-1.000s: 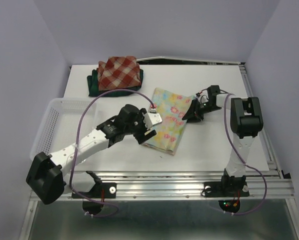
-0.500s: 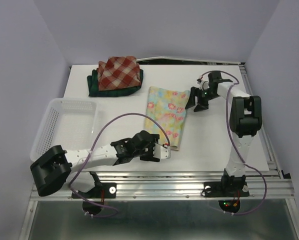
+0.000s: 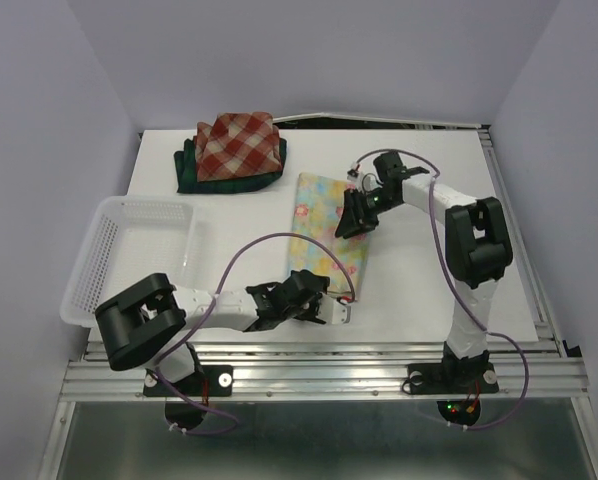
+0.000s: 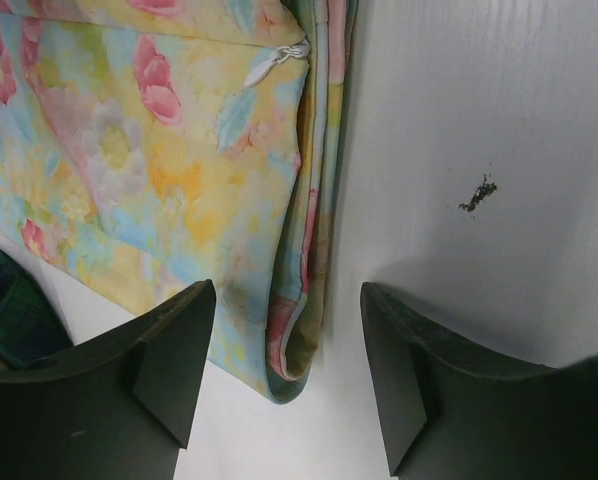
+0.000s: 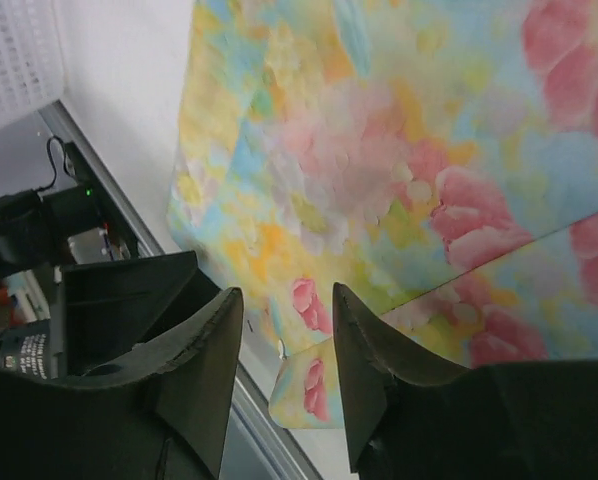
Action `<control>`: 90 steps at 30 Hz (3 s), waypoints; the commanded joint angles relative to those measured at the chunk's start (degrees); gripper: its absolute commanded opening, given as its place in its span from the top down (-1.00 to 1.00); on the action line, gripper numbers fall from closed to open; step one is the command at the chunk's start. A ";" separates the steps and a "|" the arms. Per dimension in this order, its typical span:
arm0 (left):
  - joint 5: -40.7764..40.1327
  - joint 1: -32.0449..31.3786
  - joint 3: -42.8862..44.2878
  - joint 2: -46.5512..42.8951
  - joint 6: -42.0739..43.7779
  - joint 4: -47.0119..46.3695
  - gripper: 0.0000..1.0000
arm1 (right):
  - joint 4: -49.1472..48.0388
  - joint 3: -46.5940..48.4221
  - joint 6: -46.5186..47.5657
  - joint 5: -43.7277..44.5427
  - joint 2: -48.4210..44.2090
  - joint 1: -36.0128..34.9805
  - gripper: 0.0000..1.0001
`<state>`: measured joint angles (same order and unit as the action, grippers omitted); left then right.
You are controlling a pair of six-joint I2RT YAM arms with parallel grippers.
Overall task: Fold and stack the skirts
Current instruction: Fold the skirt
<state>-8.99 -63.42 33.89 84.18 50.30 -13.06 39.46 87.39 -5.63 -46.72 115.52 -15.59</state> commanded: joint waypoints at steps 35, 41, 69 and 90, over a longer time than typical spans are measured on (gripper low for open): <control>20.06 0.93 17.16 1.51 -6.62 25.00 1.00 | 4.56 4.67 11.61 7.96 6.38 -2.07 -0.15; 21.65 0.93 18.49 0.64 -8.91 28.53 1.00 | -2.42 12.71 2.32 -2.11 7.43 -1.46 -0.21; 23.06 5.58 30.18 -3.67 -9.70 34.06 1.00 | -25.76 -12.33 -8.10 -5.14 12.97 -10.86 -0.06; 29.47 5.41 29.30 -5.96 -6.18 38.64 1.00 | -29.87 -1.88 -19.75 -14.27 6.38 -14.72 -0.07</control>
<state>18.74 -57.69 61.65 80.90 43.11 25.50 15.86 83.99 -19.18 -57.84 122.17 -27.51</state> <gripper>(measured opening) 0.084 0.534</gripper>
